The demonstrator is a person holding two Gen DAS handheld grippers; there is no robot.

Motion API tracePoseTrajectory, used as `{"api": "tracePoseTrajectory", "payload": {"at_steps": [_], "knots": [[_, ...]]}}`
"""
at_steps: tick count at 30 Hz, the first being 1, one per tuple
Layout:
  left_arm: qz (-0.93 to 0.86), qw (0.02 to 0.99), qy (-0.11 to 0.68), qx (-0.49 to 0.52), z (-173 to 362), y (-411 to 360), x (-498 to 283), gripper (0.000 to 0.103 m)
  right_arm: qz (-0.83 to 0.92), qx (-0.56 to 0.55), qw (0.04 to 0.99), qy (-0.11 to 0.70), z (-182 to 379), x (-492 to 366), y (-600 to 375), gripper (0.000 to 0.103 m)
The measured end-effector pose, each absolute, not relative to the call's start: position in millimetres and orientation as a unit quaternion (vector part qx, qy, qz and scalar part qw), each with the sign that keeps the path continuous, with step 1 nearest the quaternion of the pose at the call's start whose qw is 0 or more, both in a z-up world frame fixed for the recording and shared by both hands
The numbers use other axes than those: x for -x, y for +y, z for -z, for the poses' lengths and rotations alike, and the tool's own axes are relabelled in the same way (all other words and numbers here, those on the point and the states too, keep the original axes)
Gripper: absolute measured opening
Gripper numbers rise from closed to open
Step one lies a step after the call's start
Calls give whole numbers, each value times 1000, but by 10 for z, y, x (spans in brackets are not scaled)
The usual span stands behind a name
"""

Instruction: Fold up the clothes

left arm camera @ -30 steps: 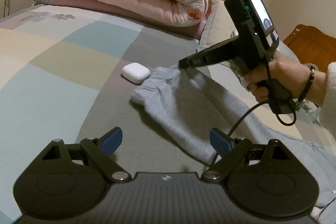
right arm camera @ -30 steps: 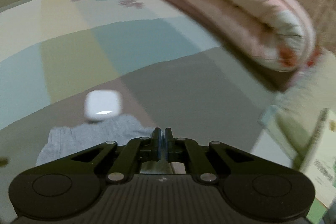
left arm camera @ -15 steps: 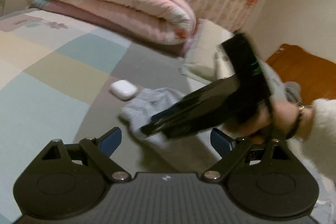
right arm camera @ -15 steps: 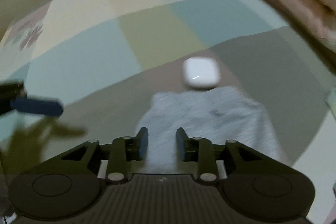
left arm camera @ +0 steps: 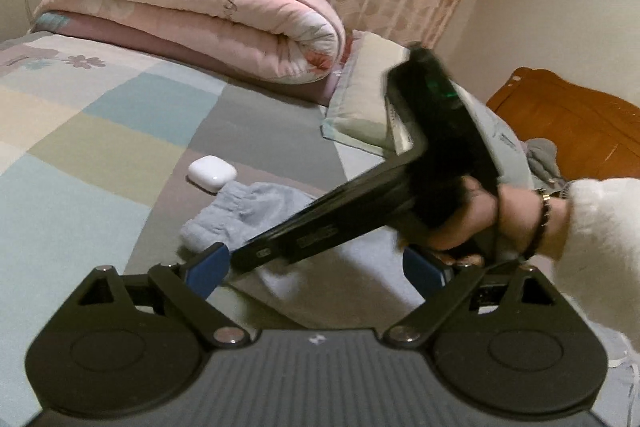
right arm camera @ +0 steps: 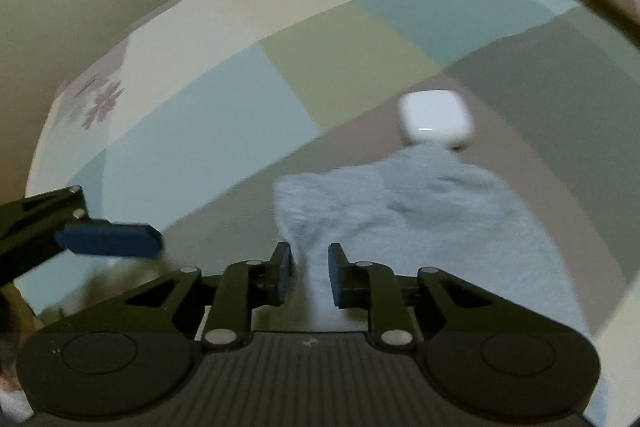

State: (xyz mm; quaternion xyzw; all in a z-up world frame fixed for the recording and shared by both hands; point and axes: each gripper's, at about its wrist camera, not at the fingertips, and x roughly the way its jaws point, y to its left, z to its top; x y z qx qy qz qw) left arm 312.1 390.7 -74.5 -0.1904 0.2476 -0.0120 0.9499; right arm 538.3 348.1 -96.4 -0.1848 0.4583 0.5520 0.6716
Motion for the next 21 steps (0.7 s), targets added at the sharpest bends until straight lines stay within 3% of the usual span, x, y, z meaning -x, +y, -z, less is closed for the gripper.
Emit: {"api": "tracePoseTrajectory", "payload": {"at_steps": [2, 10, 17, 19, 21], "knots": [[9, 949, 252, 191, 775, 3907, -3160, 94, -540, 184, 690, 445, 866, -5438, 3279, 31], [-27, 938, 307, 158, 976, 3778, -3401, 94, -449, 136, 759, 451, 807, -5796, 2380, 31], [-54, 932, 326, 150, 1072, 3802, -3470, 94, -426, 178, 768, 445, 1079, -5741, 2603, 32], [-57, 931, 326, 154, 1084, 3821, -3469, 94, -417, 184, 777, 435, 1191, -5743, 2802, 36], [-60, 930, 326, 156, 1096, 3838, -3473, 94, -418, 185, 785, 418, 1197, -5738, 2902, 51]]}}
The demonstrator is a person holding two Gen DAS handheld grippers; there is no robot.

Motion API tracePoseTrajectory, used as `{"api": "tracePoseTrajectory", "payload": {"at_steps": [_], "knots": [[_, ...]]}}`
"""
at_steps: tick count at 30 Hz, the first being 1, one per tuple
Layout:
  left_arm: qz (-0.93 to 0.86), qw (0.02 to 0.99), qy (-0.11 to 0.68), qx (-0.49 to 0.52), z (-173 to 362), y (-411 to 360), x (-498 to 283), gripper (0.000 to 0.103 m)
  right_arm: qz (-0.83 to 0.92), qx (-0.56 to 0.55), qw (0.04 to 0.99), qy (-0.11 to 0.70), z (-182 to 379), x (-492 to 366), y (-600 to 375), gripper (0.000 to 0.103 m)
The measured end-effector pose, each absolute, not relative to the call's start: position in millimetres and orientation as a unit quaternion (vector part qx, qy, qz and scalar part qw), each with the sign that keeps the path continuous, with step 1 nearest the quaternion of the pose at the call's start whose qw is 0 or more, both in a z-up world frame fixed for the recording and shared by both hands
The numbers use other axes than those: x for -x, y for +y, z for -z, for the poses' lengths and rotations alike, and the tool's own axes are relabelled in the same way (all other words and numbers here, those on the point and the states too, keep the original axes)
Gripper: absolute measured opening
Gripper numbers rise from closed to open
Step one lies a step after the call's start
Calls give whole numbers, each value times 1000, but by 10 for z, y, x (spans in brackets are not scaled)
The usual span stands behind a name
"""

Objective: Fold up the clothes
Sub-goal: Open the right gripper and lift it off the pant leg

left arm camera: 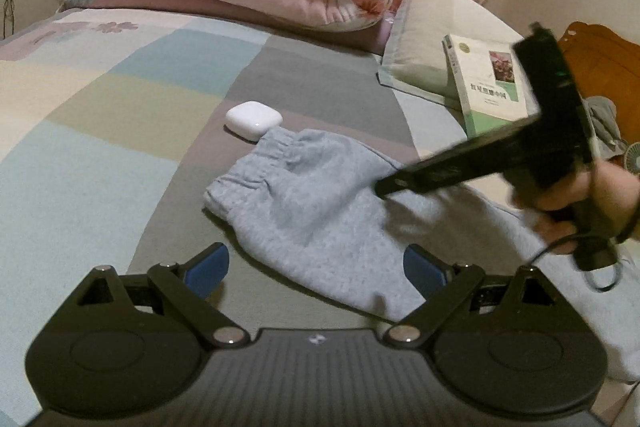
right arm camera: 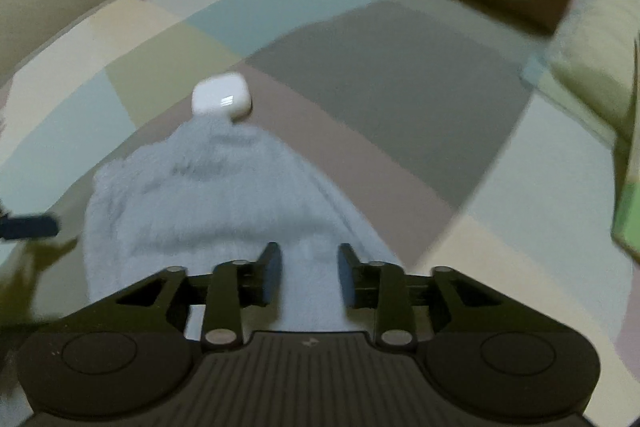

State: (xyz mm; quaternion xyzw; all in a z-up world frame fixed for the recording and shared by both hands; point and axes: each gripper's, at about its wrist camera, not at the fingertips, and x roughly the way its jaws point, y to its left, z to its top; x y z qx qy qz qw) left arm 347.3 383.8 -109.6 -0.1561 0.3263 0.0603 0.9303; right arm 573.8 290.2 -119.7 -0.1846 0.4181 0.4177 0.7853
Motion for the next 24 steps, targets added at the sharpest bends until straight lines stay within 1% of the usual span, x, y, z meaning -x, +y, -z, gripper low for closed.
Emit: {"api": "tracePoseTrajectory", "payload": {"at_steps": [5, 11, 18, 20, 24], "knots": [[-70, 930, 325, 159, 1108, 3877, -3461, 94, -428, 179, 788, 404, 1013, -5704, 2848, 52], [-62, 932, 322, 152, 1089, 3814, -3477, 94, -387, 154, 805, 423, 661, -5522, 1879, 54], [-52, 934, 333, 119, 1114, 3624, -3557, 94, -286, 160, 815, 477, 950, -5369, 1010, 54], [-50, 934, 335, 109, 1121, 3575, -3570, 94, -255, 127, 828, 484, 992, -5437, 806, 54], [-46, 935, 334, 109, 1137, 3563, -3573, 94, -208, 60, 825, 522, 1101, -5511, 479, 54]]}}
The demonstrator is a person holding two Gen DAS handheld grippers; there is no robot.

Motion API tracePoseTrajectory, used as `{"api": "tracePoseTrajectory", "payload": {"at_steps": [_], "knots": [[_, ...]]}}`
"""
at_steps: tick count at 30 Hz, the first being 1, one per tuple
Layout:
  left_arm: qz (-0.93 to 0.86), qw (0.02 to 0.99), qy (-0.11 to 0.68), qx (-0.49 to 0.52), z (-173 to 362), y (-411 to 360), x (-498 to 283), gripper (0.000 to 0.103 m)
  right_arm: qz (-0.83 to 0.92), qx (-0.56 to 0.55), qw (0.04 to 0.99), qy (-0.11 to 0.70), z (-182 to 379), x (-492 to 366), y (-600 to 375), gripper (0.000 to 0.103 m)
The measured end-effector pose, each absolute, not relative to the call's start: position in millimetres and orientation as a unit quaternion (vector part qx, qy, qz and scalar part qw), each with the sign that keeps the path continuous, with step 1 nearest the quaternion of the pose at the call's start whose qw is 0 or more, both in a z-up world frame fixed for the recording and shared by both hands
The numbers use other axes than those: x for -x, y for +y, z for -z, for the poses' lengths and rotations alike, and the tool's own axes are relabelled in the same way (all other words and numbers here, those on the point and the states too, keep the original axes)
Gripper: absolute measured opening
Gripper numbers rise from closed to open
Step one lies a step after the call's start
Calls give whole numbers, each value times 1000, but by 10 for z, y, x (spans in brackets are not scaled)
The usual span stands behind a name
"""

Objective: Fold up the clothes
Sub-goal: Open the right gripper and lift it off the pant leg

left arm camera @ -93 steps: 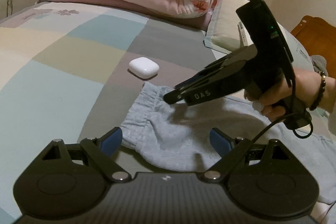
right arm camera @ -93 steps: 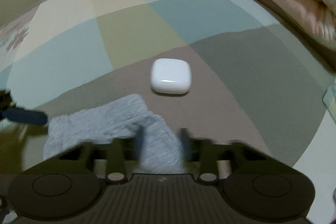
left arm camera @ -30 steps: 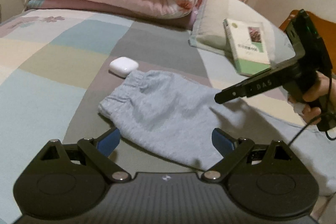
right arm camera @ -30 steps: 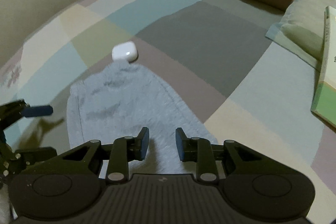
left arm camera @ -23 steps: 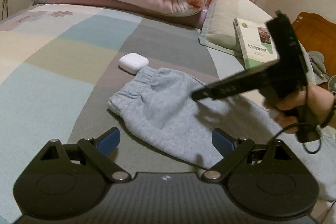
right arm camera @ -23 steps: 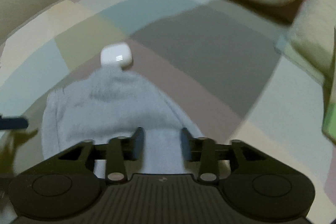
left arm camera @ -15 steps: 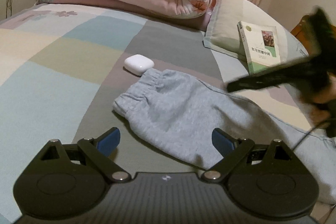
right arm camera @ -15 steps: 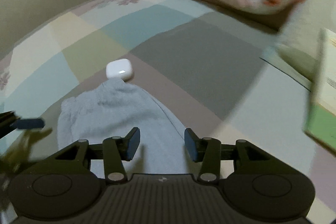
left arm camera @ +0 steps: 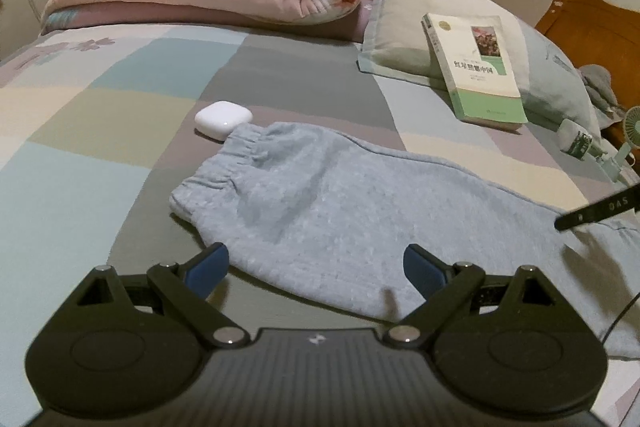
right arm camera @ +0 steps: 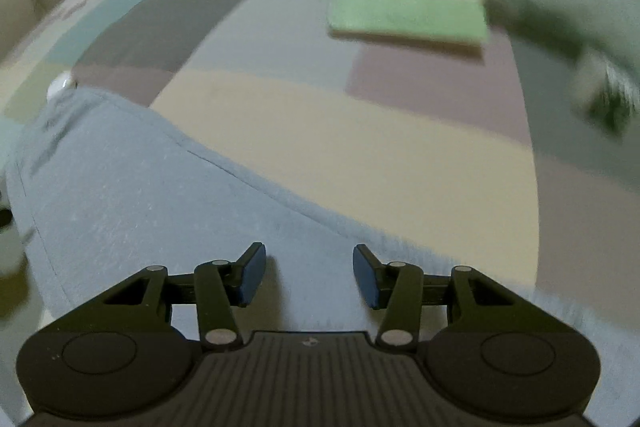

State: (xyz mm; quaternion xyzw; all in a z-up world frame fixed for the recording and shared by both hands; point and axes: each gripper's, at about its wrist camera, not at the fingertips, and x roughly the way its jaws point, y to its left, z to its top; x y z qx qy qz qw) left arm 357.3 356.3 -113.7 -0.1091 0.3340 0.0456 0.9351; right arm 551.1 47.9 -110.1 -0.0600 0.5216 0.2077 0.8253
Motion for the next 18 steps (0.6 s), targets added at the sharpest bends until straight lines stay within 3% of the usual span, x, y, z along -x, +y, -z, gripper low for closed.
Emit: {"api": "tracePoseTrajectory", "payload": {"at_steps": [4, 8, 18], "knots": [[-48, 932, 345, 103, 1180, 3532, -3619, 94, -158, 109, 843, 502, 1251, -5563, 544, 59], [-52, 931, 351, 88, 1197, 3476, -3640, 94, -137, 121, 860, 476, 1293, -5707, 617, 75], [-36, 934, 350, 61, 1193, 3327, -3661, 94, -91, 86, 884, 451, 463, -4890, -596, 80]]}}
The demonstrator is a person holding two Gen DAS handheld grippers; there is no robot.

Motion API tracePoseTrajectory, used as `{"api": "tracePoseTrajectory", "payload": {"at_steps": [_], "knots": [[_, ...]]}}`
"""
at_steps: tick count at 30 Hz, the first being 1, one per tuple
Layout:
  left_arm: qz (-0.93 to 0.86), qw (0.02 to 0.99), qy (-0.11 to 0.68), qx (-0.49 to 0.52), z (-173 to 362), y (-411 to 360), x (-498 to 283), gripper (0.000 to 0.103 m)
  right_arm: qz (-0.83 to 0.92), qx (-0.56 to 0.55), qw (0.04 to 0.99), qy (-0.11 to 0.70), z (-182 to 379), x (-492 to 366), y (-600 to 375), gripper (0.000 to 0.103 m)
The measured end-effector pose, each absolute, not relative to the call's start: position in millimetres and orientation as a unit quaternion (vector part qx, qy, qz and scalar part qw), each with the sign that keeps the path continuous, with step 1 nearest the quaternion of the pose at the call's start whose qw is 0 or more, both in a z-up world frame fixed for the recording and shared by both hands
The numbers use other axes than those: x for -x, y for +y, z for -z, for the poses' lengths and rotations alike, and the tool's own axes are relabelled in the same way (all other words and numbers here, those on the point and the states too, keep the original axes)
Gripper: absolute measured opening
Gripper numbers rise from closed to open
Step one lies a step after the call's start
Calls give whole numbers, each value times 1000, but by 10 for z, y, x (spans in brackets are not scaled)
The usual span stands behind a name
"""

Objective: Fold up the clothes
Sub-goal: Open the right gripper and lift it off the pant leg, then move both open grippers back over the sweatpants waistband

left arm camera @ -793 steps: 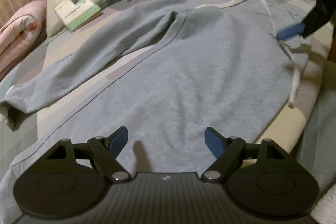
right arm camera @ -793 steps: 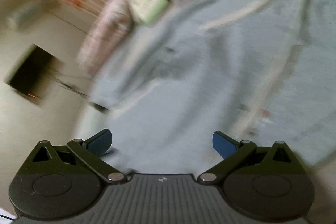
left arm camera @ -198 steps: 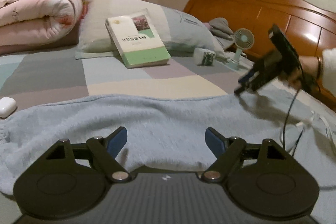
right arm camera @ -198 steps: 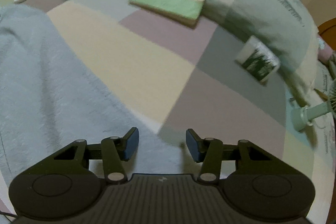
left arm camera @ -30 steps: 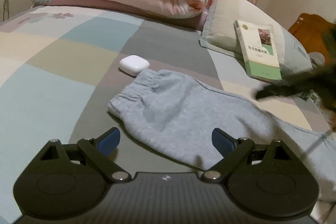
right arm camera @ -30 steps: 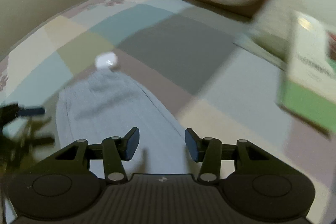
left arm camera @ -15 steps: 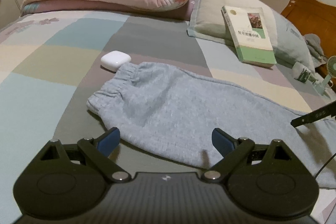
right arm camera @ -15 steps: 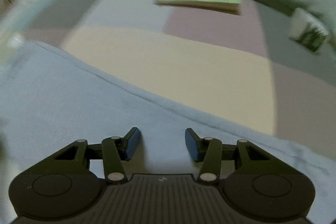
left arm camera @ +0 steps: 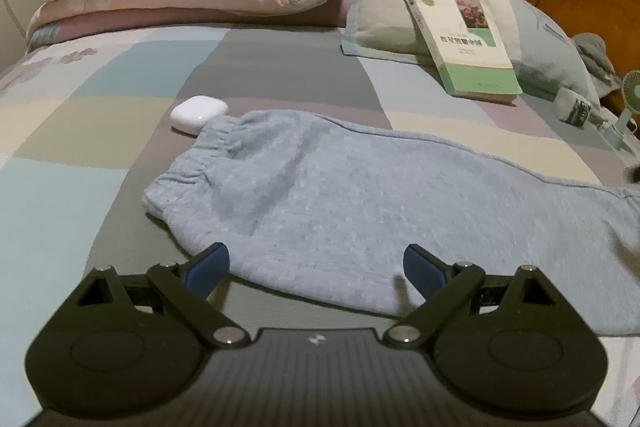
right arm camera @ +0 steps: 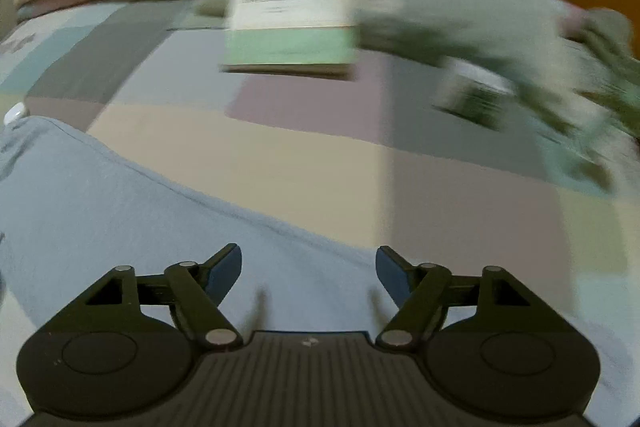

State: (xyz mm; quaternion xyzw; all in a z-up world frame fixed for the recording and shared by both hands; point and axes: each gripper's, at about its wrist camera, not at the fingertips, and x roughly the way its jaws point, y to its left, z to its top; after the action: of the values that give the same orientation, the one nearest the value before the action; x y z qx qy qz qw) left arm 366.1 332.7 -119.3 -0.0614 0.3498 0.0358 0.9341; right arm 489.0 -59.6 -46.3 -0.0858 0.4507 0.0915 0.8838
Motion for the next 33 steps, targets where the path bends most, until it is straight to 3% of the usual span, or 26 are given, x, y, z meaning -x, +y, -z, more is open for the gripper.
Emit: {"api": "tracePoseTrajectory", "payload": {"at_steps": [8, 15, 22, 28, 33], "knots": [[-42, 931, 361, 10, 1220, 3093, -3724, 94, 60, -34, 885, 461, 463, -3159, -2612, 85], [-98, 913, 387, -89, 1155, 2500, -3733, 94, 108, -102, 870, 471, 745, -2140, -3489, 88], [-23, 895, 395, -208, 613, 1274, -3796, 94, 48, -107, 882, 456, 848, -2153, -3474, 96], [174, 880, 410, -163, 414, -290, -3943, 94, -3, -52, 896, 441, 872, -2504, -3107, 103], [269, 848, 442, -115, 502, -1411, -4238, 94, -64, -24, 895, 440, 988, -2596, -2815, 103]]}}
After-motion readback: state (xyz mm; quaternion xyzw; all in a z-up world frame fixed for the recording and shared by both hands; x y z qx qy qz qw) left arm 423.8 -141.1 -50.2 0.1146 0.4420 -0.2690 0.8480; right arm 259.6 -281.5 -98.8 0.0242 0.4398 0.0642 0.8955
